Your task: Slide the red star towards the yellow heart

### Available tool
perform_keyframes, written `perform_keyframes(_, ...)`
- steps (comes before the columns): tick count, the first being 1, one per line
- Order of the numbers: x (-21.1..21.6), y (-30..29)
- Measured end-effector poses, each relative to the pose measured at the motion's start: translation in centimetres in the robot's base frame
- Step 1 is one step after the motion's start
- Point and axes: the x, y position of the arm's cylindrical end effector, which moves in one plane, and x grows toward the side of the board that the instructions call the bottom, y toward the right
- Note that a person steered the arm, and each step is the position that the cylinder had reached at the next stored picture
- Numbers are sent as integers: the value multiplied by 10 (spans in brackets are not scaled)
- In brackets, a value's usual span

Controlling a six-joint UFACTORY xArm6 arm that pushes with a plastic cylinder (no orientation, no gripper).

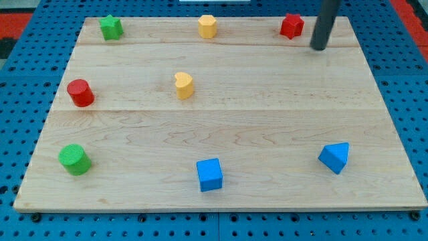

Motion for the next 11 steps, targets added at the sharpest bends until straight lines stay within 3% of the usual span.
perform_keyframes(1, -65, -4)
perform_keyframes(2, -70, -62)
perform_keyframes(3, -41, -136)
perform_keyframes(4, -26, -162)
perform_keyframes(5, -70, -143)
perform_keyframes(6, -36, -97)
perform_keyframes(9, 80, -179)
perform_keyframes(10, 70, -160)
perform_keyframes(11, 4, -107)
